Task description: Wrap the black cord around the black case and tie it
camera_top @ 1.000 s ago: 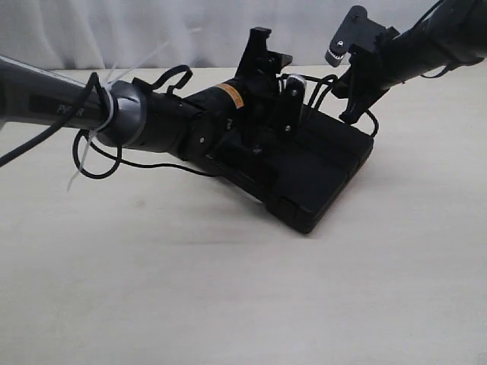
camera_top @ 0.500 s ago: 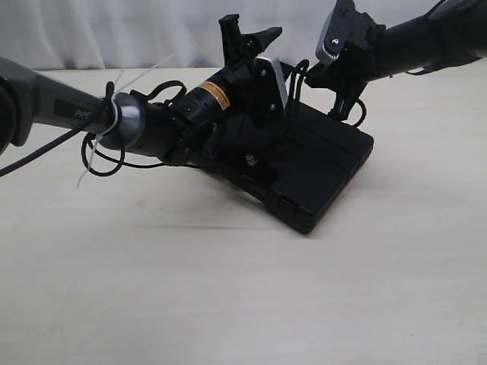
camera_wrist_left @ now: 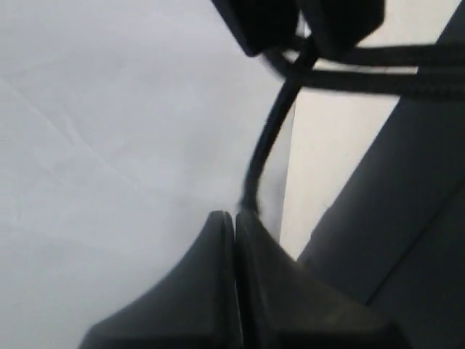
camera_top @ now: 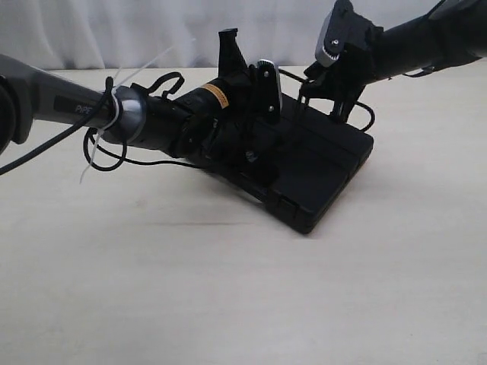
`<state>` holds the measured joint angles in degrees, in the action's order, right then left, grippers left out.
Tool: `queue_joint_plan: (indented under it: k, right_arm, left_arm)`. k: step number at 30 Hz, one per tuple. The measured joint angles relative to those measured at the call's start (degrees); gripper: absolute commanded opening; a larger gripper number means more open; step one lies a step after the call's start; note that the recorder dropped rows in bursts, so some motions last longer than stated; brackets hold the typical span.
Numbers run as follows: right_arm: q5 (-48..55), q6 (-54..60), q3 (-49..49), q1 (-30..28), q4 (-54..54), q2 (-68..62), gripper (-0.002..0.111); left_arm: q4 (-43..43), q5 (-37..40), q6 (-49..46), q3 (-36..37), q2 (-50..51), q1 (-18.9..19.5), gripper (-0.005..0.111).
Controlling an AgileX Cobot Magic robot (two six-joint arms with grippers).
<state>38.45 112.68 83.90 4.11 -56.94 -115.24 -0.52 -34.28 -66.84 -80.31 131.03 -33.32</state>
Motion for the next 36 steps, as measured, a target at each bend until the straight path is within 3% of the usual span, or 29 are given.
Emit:
queue_joint_plan:
  k: [3,10,14,16,21,27,31,36]
  right_arm:
    - [0.1,-1.8,0.0,0.0,0.5,1.2,0.069]
    - [-2.4,-9.8,0.0,0.0,0.6,6.1,0.068]
    - [-12.4,-33.2,0.7,0.1,4.1,6.7,0.056]
    - [-12.3,-42.3,2.8,0.1,9.3,6.0,0.052]
    - [-0.9,-67.7,13.8,1.1,24.3,2.0,0.053]
    - [19.2,-91.2,29.9,1.3,34.1,-7.7,0.053]
    - [28.4,-96.1,33.1,1.3,36.2,-12.4,0.053]
    - [30.1,-91.6,33.1,2.5,37.3,-13.4,0.053]
  left_arm:
    - [0.5,2.3,-0.7,0.0,0.0,0.0,0.0]
    - [0.9,3.8,-0.9,0.0,0.0,0.0,0.0]
    - [1.3,4.2,-0.9,0.0,0.0,0.0,0.0]
    - [3.7,4.0,-0.9,0.0,0.0,0.0,0.0]
    - [9.0,4.9,4.3,0.0,-1.6,0.0,0.0]
    - [0.1,12.1,28.6,0.0,-7.6,2.3,0.0]
    - [-5.2,14.6,41.4,-0.4,-8.8,4.7,0.0]
    - [-8.1,20.1,44.6,-0.4,-8.8,5.7,0.0]
